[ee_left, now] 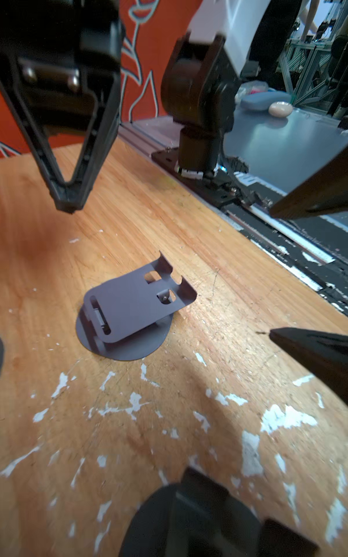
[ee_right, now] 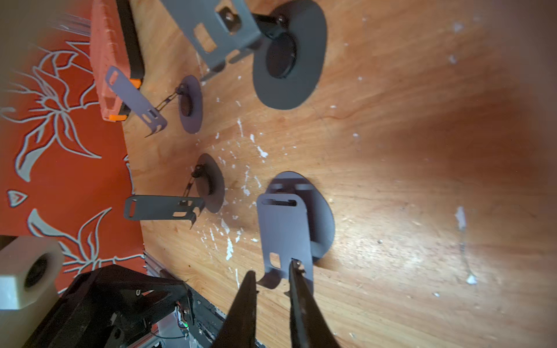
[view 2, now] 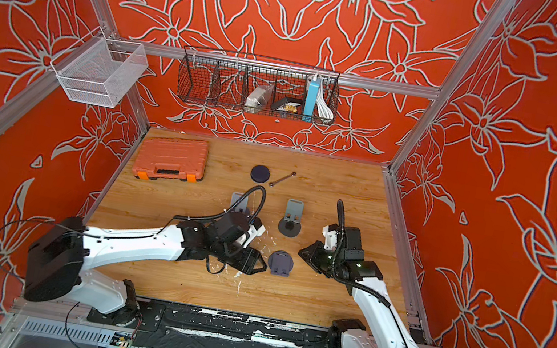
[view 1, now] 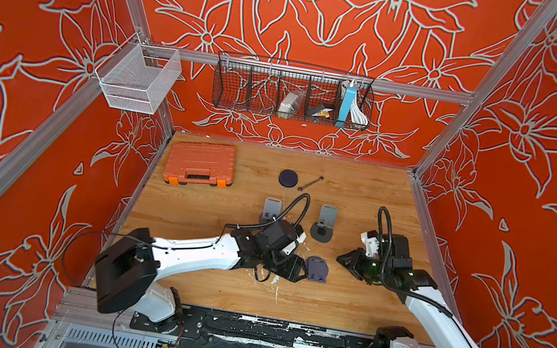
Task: Open the phone stand
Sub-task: Pick up the phone stand at the center of the board.
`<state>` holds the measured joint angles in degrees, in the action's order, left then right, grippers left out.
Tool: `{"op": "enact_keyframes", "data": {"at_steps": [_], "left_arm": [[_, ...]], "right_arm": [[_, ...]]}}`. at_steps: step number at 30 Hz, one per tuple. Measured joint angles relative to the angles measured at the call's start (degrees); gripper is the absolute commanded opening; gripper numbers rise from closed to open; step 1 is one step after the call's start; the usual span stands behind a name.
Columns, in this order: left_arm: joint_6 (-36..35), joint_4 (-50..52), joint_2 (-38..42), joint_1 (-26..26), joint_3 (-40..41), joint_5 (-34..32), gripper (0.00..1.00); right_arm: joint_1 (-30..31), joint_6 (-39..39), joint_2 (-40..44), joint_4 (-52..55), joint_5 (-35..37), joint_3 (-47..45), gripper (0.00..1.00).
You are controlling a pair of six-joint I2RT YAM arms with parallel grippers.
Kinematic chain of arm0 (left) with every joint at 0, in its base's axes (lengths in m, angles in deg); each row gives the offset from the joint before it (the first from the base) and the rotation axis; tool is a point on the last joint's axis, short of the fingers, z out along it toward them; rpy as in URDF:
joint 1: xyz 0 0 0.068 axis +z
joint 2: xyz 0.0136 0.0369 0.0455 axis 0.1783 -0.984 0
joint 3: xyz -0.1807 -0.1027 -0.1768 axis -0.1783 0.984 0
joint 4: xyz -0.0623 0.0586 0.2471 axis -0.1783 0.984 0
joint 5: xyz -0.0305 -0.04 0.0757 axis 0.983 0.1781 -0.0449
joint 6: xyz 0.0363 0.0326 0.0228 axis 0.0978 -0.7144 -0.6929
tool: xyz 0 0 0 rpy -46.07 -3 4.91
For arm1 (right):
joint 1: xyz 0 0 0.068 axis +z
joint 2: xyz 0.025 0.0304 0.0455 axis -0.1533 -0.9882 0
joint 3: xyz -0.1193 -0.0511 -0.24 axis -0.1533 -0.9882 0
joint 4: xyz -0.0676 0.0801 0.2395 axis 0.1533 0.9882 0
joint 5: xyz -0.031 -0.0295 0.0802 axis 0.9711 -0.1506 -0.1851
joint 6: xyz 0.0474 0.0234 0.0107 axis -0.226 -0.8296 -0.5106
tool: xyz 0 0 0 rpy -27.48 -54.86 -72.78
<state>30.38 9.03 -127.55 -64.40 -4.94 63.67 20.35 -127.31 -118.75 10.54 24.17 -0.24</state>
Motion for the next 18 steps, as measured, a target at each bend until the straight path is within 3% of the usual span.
{"op": "enact_keyframes", "data": {"at_steps": [8,18], "left_arm": [[1.4,-5.6,-8.6,-0.3,-1.9,-3.5,0.58],[1.6,-11.2,-14.0,1.3,-2.9,-4.2,0.55]], "right_arm": [[-1.4,0.3,1.9,0.3,-0.2,-1.1,0.23],[-2.0,0.6,0.5,-0.6,-1.5,-2.9,0.23]]}}
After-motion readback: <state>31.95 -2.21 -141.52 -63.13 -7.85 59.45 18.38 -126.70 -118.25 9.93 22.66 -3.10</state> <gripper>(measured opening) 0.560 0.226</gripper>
